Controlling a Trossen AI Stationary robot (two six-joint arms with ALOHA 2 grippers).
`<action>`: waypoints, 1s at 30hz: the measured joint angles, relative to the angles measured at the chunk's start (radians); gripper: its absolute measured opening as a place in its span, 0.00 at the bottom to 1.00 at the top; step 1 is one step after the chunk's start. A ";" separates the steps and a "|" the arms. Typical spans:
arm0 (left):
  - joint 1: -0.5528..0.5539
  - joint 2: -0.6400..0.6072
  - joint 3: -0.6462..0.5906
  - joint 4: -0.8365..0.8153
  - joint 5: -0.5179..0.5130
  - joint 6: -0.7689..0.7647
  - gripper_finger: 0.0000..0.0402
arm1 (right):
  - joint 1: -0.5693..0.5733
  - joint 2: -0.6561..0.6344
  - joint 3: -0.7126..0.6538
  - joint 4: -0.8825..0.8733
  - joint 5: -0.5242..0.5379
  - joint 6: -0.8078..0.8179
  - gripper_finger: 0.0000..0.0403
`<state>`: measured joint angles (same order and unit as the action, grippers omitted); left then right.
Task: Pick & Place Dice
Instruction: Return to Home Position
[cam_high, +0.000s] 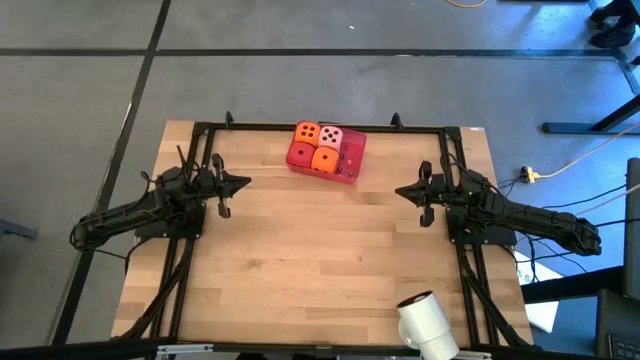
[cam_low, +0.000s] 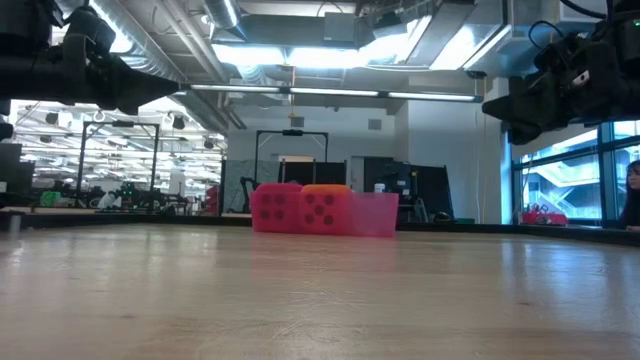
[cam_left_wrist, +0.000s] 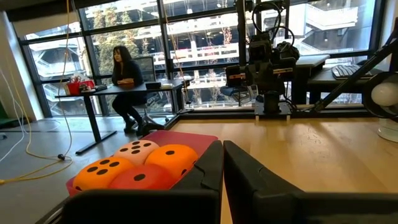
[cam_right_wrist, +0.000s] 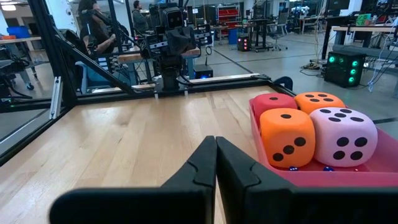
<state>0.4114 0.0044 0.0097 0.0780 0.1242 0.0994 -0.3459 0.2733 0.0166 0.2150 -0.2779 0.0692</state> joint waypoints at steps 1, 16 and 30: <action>0.000 0.000 0.000 0.000 0.000 0.000 0.02 | 0.000 0.000 0.000 0.000 0.000 0.000 0.02; 0.000 0.000 0.000 0.000 0.000 0.000 0.03 | 0.000 0.000 0.000 0.000 0.000 0.000 0.02; 0.000 0.000 0.000 0.000 0.000 0.000 0.02 | 0.000 0.000 0.000 0.000 0.000 0.000 0.02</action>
<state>0.4114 0.0044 0.0097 0.0780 0.1246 0.0994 -0.3460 0.2733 0.0166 0.2146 -0.2779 0.0695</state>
